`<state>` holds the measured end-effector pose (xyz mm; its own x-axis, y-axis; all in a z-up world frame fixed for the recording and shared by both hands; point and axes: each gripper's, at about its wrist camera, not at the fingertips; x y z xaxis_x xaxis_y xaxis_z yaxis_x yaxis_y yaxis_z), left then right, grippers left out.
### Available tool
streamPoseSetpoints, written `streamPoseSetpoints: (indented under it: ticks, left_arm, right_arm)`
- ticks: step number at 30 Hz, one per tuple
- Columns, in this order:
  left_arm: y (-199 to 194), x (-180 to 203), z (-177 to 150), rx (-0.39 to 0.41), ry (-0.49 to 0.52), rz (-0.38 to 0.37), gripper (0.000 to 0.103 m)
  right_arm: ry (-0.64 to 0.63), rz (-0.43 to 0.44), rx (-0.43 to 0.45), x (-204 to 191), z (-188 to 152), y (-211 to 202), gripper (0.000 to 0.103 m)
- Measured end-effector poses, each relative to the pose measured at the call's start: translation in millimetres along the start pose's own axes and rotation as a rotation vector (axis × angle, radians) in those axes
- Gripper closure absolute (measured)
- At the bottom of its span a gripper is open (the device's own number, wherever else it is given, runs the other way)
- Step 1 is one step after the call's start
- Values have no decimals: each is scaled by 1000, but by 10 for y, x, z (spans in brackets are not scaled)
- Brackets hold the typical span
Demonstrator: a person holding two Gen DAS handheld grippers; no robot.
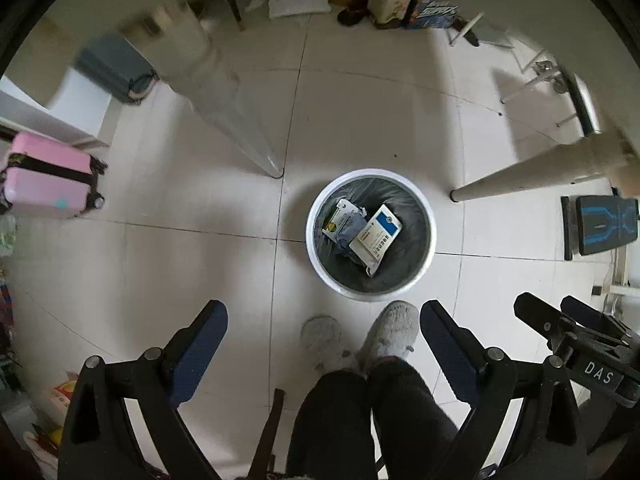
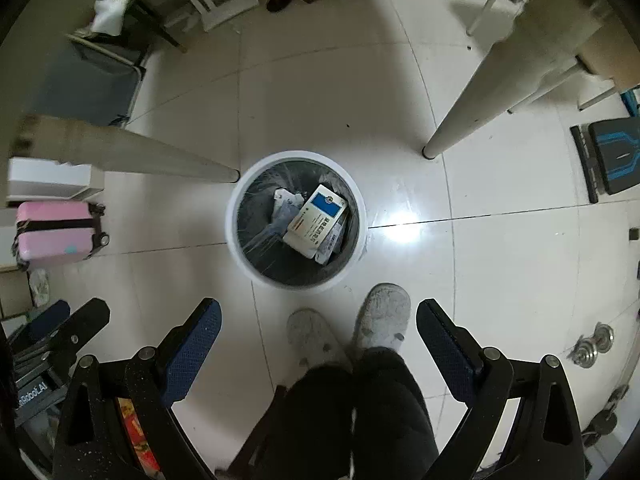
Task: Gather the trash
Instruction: 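Move both tools back over the table toward the remaining items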
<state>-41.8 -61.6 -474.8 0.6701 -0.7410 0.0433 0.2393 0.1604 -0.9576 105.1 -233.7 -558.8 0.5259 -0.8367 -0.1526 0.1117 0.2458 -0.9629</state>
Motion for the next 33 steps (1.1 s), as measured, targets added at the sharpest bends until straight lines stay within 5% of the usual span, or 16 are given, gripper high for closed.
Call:
streamPoseSetpoints:
  ticks: [11,18,25,31,33]
  left_arm:
    - [-1486,5,234,114,17,-26,4]
    - [-1941,81,635,208,5,21,4]
    - [-1974,167,1415,263,-49,89,4]
    - [-1647,239,2407,241,-185,135,4]
    - [-1513,262,2760,214,-276,98,4]
  right_arm:
    - [-3,36,88,-254,14,-1791,4]
    - [10,100,199,-387,445,-2718,4]
    - [-1,99,251,-394,1403,-2986,4]
    - [-22,90,261,-108,2861,-2774,4]
    - [-32,74,261,-24,3407,-2664,4]
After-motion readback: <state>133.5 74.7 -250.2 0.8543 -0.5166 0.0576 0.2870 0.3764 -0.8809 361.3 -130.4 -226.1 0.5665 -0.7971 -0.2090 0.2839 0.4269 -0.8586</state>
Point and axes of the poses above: each gripper's, at about its wrist camera, not at the fingertips, and y roughly the way its jaws point, x to its right, z to its top, and after that the axes turned 14 degrees about x, right-handed
